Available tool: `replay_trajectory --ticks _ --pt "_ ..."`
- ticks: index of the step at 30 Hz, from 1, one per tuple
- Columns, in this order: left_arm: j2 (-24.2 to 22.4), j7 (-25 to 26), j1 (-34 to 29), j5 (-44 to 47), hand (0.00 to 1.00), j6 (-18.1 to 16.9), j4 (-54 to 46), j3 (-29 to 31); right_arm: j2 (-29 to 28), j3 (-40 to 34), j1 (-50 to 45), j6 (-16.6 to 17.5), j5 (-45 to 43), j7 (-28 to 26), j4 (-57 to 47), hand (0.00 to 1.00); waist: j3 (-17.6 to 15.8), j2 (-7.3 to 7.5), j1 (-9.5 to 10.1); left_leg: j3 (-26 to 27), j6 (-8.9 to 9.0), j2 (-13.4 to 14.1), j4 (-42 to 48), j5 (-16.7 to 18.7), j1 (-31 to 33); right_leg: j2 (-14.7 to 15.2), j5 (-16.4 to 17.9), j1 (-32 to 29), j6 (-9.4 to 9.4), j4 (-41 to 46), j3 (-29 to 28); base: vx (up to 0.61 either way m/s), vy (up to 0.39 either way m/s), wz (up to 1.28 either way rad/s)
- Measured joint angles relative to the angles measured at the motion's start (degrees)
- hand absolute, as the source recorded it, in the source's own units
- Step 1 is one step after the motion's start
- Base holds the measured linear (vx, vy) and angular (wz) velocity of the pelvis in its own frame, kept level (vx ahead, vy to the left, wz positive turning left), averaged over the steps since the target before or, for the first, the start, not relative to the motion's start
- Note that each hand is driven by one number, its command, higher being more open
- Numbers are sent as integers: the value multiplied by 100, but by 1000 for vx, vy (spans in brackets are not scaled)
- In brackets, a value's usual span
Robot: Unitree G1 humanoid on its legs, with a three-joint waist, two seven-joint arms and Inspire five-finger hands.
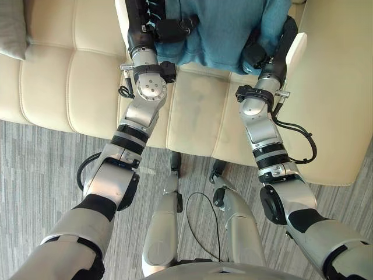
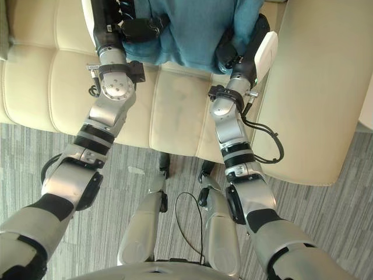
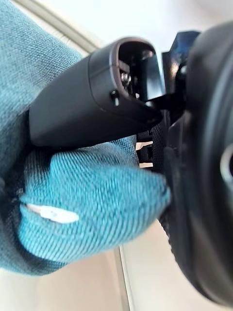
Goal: Pick up cushions and gather them together orderly.
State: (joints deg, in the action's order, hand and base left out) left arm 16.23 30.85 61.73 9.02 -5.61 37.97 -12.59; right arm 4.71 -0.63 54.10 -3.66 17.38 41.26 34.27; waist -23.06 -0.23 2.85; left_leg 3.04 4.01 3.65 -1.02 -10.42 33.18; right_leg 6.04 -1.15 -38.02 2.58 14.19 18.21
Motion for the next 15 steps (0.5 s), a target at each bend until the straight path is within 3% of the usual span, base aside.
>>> replay_trajectory --ticks 6,15 --pt "-97 -260 -235 -86 100 6 286 403 -12 53 -84 5 -387 -513 87 100 -131 13 -8 97 2 37 151 3 172 -4 -11 -117 17 69 7 1 -10 1" --pt "-464 -406 -1201 -214 100 -16 192 945 -59 182 -828 214 -447 -848 -257 100 -131 15 -15 114 0 88 332 61 145 -10 -19 -3 29 160 49 1 -42 1"
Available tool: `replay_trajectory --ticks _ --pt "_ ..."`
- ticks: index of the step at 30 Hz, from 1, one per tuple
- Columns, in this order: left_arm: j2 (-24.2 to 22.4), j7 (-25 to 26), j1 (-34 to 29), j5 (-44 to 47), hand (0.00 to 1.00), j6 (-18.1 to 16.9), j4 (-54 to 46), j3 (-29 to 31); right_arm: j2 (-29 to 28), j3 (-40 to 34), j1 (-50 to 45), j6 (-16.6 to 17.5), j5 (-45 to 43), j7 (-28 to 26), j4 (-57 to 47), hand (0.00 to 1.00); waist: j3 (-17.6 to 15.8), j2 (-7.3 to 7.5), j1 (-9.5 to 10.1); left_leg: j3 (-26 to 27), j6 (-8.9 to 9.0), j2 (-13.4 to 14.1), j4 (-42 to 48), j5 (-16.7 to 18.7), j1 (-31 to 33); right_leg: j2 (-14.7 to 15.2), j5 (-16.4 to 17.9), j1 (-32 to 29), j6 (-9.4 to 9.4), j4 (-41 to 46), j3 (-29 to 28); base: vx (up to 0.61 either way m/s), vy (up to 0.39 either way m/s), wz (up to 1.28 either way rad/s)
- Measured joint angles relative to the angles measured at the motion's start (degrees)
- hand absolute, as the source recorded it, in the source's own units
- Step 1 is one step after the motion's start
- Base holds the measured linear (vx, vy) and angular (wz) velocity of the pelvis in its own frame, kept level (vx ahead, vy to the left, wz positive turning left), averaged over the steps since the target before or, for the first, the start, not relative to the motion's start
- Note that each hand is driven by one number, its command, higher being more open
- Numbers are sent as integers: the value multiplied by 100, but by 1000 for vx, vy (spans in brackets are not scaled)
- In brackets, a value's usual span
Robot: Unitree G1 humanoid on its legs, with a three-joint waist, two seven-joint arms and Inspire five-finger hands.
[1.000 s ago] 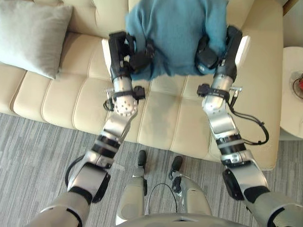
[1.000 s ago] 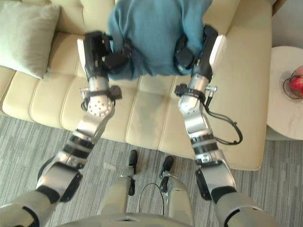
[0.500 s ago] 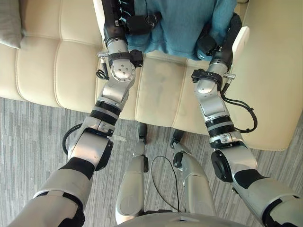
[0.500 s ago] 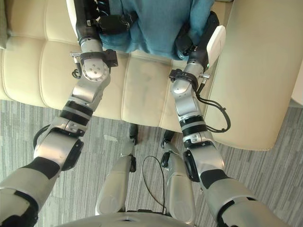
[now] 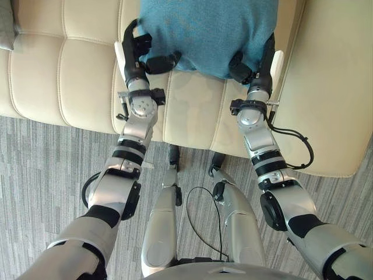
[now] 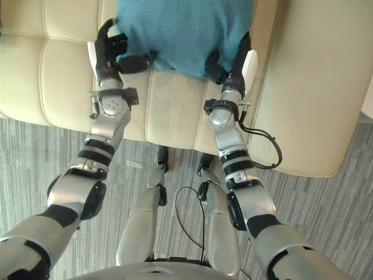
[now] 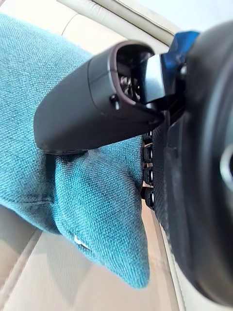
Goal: Pick up cushions and gather them together orderly.
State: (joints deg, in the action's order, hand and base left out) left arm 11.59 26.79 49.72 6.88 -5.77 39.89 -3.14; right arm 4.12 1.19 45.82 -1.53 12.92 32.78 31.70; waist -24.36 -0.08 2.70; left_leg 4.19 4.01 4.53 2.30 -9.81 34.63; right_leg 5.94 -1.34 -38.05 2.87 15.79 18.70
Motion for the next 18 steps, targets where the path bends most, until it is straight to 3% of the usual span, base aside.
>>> replay_trajectory --ticks 11,15,18 --pt "-14 -126 -1111 39 100 -1 -1248 139 -4 -205 -1317 169 -422 -336 -1623 100 11 20 28 64 -46 16 -14 60 -477 -10 5 485 -7 -52 4 25 -53 0" --pt "-66 -291 -2127 39 100 -48 -2040 191 -13 -293 -2465 301 -423 -530 -2389 100 50 47 30 146 -87 17 1 237 -926 -20 59 944 -75 -128 -44 51 -49 -7" --pt "-328 -485 -3039 39 100 -94 -2303 182 -35 -299 -3379 317 -424 -751 -2461 100 308 143 34 304 -104 44 45 412 -1197 -20 153 1239 -109 -161 -78 90 -40 -6"
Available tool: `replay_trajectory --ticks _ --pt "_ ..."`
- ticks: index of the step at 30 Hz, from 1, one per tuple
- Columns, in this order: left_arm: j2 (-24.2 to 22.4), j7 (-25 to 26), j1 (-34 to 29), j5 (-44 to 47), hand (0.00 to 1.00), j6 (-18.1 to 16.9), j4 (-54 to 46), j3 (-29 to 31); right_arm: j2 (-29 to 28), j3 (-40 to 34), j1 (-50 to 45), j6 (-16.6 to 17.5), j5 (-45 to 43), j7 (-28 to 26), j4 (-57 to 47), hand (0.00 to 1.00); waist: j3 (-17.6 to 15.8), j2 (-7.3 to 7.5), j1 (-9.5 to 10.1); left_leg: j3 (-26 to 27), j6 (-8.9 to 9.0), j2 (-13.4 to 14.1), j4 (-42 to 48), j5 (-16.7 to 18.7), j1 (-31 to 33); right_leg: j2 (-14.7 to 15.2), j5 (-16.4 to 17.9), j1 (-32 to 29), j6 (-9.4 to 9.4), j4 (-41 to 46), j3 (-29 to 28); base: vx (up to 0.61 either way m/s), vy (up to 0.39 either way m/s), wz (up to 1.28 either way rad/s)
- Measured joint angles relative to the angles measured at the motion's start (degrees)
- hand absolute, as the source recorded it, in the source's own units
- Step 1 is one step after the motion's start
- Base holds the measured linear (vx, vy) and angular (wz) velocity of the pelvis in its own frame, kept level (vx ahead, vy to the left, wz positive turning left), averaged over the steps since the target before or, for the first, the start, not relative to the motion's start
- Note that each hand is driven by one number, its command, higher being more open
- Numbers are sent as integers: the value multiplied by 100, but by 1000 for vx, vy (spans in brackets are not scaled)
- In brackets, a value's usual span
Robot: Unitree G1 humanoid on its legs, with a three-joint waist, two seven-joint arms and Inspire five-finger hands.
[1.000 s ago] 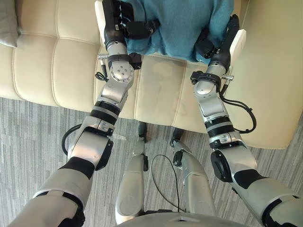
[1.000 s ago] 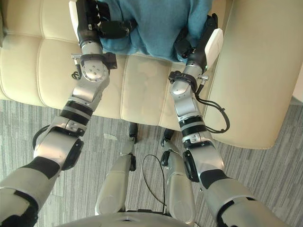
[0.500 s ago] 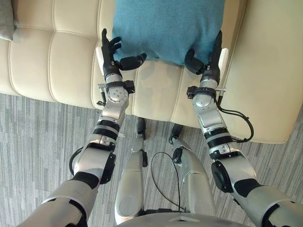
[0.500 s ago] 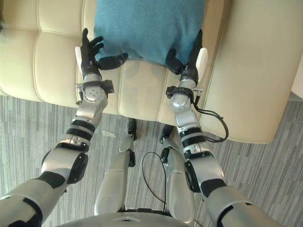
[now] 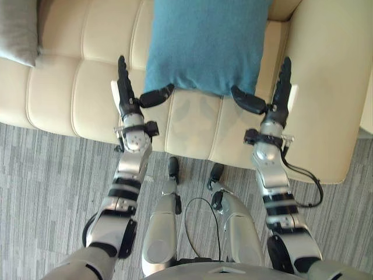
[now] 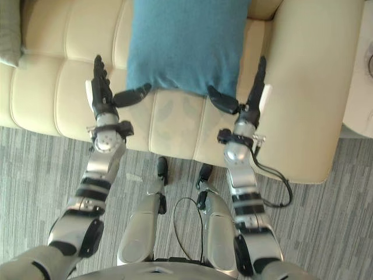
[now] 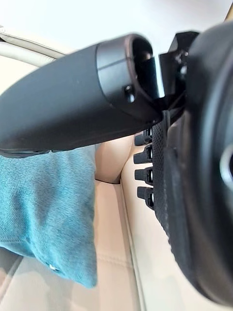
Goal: Pick up cushions and gather them together orderly.
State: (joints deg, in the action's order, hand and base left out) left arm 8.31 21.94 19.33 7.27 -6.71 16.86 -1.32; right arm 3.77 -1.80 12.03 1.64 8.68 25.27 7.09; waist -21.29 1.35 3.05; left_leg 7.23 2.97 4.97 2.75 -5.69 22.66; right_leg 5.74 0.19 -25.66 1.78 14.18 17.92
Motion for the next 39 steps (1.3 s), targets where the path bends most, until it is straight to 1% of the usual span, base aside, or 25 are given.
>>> replay_trajectory --ticks 1,2,3,4,6,7,9,12,15,17,20,22,26,28,30,31,32,33,34,35,36,37,38,39 --pt "-86 -74 -232 5 100 -16 0 1 -19 2 -236 2 3 -85 -2 100 74 17 1 17 1 5 17 46 -68 -3 25 77 -17 -17 -1 123 -31 -4" --pt "-203 -244 -630 80 100 -18 0 -2 -67 -18 -633 3 7 -273 -2 100 172 44 -2 28 0 8 31 116 -227 -10 68 258 -36 -56 -3 106 -20 -1" --pt "-242 -305 -789 126 100 -18 2 -6 -95 -33 -781 3 7 -352 2 100 210 55 -6 31 4 9 34 139 -294 -16 83 340 -43 -79 -4 138 -19 -2" --pt "-358 -428 -1245 144 100 -17 7 -4 -158 -43 -1202 13 16 -510 48 100 367 71 -10 35 -1 17 43 180 -447 -41 110 522 -68 -157 -5 142 -11 -2" --pt "-441 -618 -1719 232 100 -17 129 0 -199 -85 -1605 39 40 -698 301 100 581 75 -12 39 12 15 30 255 -647 -51 176 737 -109 -206 -10 176 -10 -1" --pt "-449 -752 -1941 234 100 -21 353 3 -223 -136 -1759 45 55 -822 622 100 756 77 -13 49 28 14 25 269 -769 -59 188 879 -118 -274 -10 142 -7 -1" --pt "-429 -911 -2132 227 100 -20 839 17 -240 -175 -1854 47 77 -948 1176 100 1000 54 -26 106 47 15 -7 284 -938 -80 193 1085 -129 -399 -11 118 -9 -3" --pt "-414 -1210 -2324 175 100 -5 1917 121 -315 -263 -1901 106 136 -1174 2303 100 1323 8 -34 154 70 24 -210 300 -1356 -146 181 1475 -159 -627 -47 66 -12 -7" --pt "-418 -1324 -2376 22 100 17 2511 246 -342 -313 -1900 138 136 -1259 2828 100 1460 -19 -40 170 71 29 -297 300 -1529 -182 158 1659 -189 -760 -66 17 -8 -3" --pt "-415 -1409 -2468 -201 100 77 3173 457 -337 -453 -1913 148 133 -1337 3458 100 1583 -39 -51 170 74 23 -440 296 -1783 -226 119 1919 -233 -942 -90 14 -6 -5" --pt "-400 -1422 -2611 -347 100 144 3700 717 -319 -691 -1945 148 125 -1391 4070 100 1724 -33 -63 173 72 -13 -580 294 -1999 -251 67 2145 -277 -1142 -106 19 11 -2" --pt "-395 -1424 -2634 -354 100 206 3802 921 -304 -893 -1950 147 107 -1409 4385 100 1744 -27 -65 174 58 -44 -683 282 -2155 -250 40 2295 -306 -1241 -110 17 24 -1" --pt "-283 -1448 -2682 -588 100 215 3963 972 -283 -1099 -1943 145 21 -1475 4768 100 1841 -16 -95 236 43 -103 -769 297 -2365 -247 4 2489 -355 -1378 -185 32 43 -10" --pt "-295 -1454 -2682 -601 100 215 3992 1055 -281 -1140 -1905 141 20 -1485 4843 100 1852 -10 -96 311 40 -121 -769 314 -2397 -252 -17 2483 -370 -1382 -264 10 30 -18" --pt "-296 -1483 -2649 -648 100 225 4089 1133 -282 -1255 -1791 135 7 -1507 4973 100 1851 -9 -164 336 28 -143 -769 322 -2399 -242 -54 2472 -382 -1402 -310 -18 29 -15" --pt "-288 -1484 -2642 -681 100 225 4092 1140 -281 -1294 -1736 108 -27 -1508 5014 100 1840 6 -181 416 11 -150 -769 333 -2415 -239 -84 2443 -380 -1395 -394 -60 55 -44" --pt "-290 -1483 -2623 -688 100 225 4092 1159 -282 -1293 -1658 105 -38 -1508 5038 100 1800 23 -152 593 3 -148 -768 341 -2423 -239 -110 2327 -376 -1318 -566 -60 55 -52" --pt "-290 -1482 -2616 -689 100 225 4092 1168 -282 -1292 -1604 105 -37 -1508 5063 100 1780 25 -145 652 -1 -147 -768 343 -2421 -239 -115 2267 -374 -1261 -627 -79 48 -66" --pt "-283 -1480 -2565 -706 100 225 4110 1166 -281 -1289 -1433 102 -37 -1507 5127 100 1697 25 -142 785 -16 -145 -754 352 -2410 -233 -115 2136 -374 -1119 -765 -100 33 -49" --pt "-275 -1480 -2475 -760 100 226 4158 1152 -287 -1270 -1313 86 -36 -1507 5137 100 1613 43 -150 845 -42 -151 -682 368 -2331 -199 -115 1999 -375 -993 -817 -166 52 -45" --pt "-291 -1485 -2319 -792 100 229 4188 1100 -294 -1239 -1259 83 -36 -1506 5127 100 1528 106 -169 892 -134 -146 -411 453 -2120 -114 -176 1819 -436 -843 -837 -160 46 -20" --pt "-324 -1485 -2265 -793 100 230 4180 1090 -291 -1217 -1263 82 -36 -1506 5125 100 1513 108 -153 911 -193 -98 -273 508 -2002 -124 -252 1778 -507 -875 -850 -162 20 -10" --pt "-370 -1482 -2220 -793 100 229 4164 1078 -295 -1209 -1268 69 -39 -1503 5107 100 1489 68 -138 920 -247 -13 -168 553 -1867 -131 -219 1774 -502 -852 -835 -124 -1 17" --pt "-450 -1487 -2169 -795 100 224 4045 1045 -342 -1200 -1316 -9 -113 -1505 5058 100 1400 21 -147 795 -279 27 121 586 -1745 190 711 1426 -356 1283 -455 -76 -25 30"
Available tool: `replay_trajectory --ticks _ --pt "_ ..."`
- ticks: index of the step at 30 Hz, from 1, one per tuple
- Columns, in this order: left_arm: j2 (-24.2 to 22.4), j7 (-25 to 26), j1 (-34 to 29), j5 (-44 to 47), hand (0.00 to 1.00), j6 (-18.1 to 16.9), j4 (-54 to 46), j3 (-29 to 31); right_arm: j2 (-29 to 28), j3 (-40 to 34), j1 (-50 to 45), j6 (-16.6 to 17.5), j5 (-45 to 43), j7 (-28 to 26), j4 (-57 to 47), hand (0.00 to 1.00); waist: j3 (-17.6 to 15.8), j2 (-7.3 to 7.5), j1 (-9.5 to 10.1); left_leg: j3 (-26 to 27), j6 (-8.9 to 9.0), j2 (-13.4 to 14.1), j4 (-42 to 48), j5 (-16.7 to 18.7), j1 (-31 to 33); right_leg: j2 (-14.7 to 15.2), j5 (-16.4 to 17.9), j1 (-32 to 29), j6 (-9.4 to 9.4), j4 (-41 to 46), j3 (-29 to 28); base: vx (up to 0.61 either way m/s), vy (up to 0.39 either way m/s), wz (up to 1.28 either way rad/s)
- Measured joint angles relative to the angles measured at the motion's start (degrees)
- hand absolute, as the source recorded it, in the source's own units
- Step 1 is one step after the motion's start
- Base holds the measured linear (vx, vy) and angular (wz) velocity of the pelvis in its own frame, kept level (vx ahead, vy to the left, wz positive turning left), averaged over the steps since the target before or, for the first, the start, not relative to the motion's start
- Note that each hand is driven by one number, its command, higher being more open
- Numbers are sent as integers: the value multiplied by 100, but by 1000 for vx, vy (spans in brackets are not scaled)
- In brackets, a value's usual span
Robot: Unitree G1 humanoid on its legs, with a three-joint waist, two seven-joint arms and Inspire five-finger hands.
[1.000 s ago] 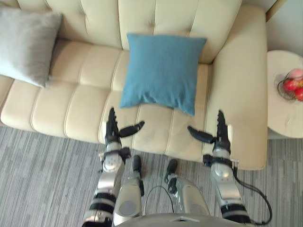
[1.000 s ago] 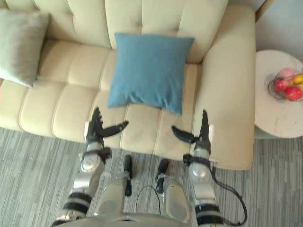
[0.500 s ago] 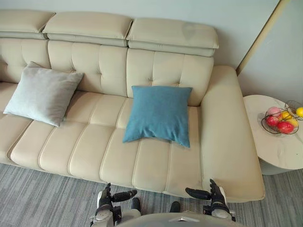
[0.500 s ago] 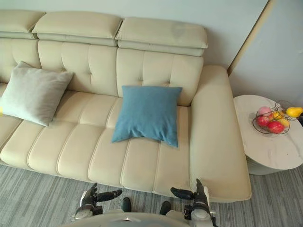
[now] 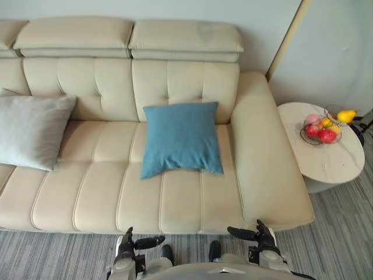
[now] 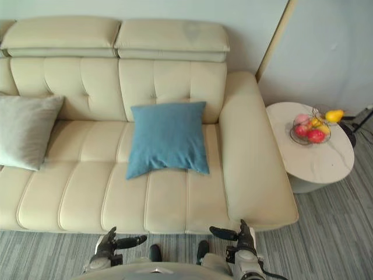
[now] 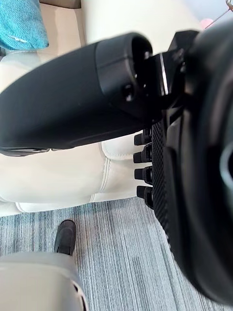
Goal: Pick up cushions and gather them together orderly.
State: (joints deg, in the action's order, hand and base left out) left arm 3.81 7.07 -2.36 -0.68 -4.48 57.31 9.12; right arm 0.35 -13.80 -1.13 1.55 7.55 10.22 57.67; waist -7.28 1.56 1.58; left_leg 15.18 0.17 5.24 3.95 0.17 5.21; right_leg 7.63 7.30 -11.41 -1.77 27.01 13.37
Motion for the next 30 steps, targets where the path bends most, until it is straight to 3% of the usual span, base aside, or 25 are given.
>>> replay_trajectory --ticks 3,4,6,8,9,13,15,16,17,18,19,20,21,25,27,30 --pt "-29 7 3 4 100 2 -121 -3 -59 1 -87 -24 -95 -2 2 100 26 54 -11 -195 -20 -5 284 43 208 197 185 72 -210 950 40 -37 -92 39" --pt "-22 13 9 9 100 -2 -270 4 -120 9 -49 -20 -95 -3 -5 100 64 197 68 -210 22 -29 538 3 515 260 387 167 -492 874 -30 -153 -207 22" --pt "-29 36 44 14 100 0 -323 7 -113 14 55 -22 -103 12 -65 100 45 174 156 -189 96 6 691 -81 785 110 593 284 -405 233 -61 -172 -174 0" --pt "-133 89 73 14 100 0 -355 -96 -98 32 148 6 -109 69 -288 100 44 75 305 -144 175 64 574 -327 1089 -125 738 384 -149 -680 -17 -224 -149 -8" --pt "-181 113 137 6 100 17 -325 -222 -61 37 243 4 -117 114 -338 100 -53 -102 292 -299 212 138 445 -546 1202 -247 621 385 -22 -855 160 -273 -128 35" --pt "-256 128 154 -64 100 17 -342 -330 -99 130 6 -5 -286 175 -412 100 -108 -234 289 -545 290 218 -2 -947 1085 -366 573 551 76 -885 690 -162 -73 60" --pt "-274 149 154 -123 100 17 -374 -322 -99 158 -32 -8 -315 184 -432 100 -113 -251 264 -220 355 343 14 -859 1116 -338 551 545 128 -850 877 -119 -9 51" --pt "-276 157 175 -132 100 21 -401 -321 -102 153 -25 -7 -318 211 -439 100 -159 -177 238 54 374 384 178 -701 1177 -186 503 526 213 -852 1019 -87 75 45" --pt "-292 158 201 -167 100 19 -447 -319 -100 153 -25 -10 -318 247 -441 100 -175 -152 246 124 244 407 723 -608 1239 -73 485 521 212 -815 1066 -60 131 49" --pt "-316 168 192 -171 100 16 -480 -318 -62 154 -30 -11 -318 269 -456 100 -183 -132 244 91 152 460 1410 -125 1181 41 468 497 184 -729 1075 -30 138 25" --pt "-325 170 174 -171 100 16 -479 -317 -50 153 -30 -9 -317 275 -466 100 -182 -131 242 62 142 484 1577 65 1167 69 463 465 174 -692 1069 -42 176 7" --pt "-358 168 155 -171 100 15 -479 -291 -42 148 -26 -10 -317 286 -521 100 -164 -224 244 -89 238 584 1995 518 1144 107 427 399 110 -608 1032 -76 206 -10" --pt "-374 161 152 -171 100 19 -477 -246 -46 138 17 -11 -317 283 -526 100 -176 -256 238 -144 291 604 2064 667 1134 87 390 388 25 -593 978 -113 255 -16" --pt "-298 169 40 -173 100 22 -477 -117 -350 141 -39 -21 -317 233 -518 100 -34 -20 213 46 271 221 1385 619 781 245 144 490 -248 -978 699 -96 204 -10" --pt "-295 168 -4 -175 100 22 -427 -122 -364 108 -100 -24 -317 217 -501 100 85 8 192 109 276 11 923 543 551 281 -67 610 -290 -1348 561 -12 156 -9" --pt "-288 165 -85 -228 100 27 -256 -123 -343 -133 -108 -28 -315 202 -332 100 208 -70 120 110 265 -263 276 356 194 272 -310 813 -318 -1828 319 59 97 -12"
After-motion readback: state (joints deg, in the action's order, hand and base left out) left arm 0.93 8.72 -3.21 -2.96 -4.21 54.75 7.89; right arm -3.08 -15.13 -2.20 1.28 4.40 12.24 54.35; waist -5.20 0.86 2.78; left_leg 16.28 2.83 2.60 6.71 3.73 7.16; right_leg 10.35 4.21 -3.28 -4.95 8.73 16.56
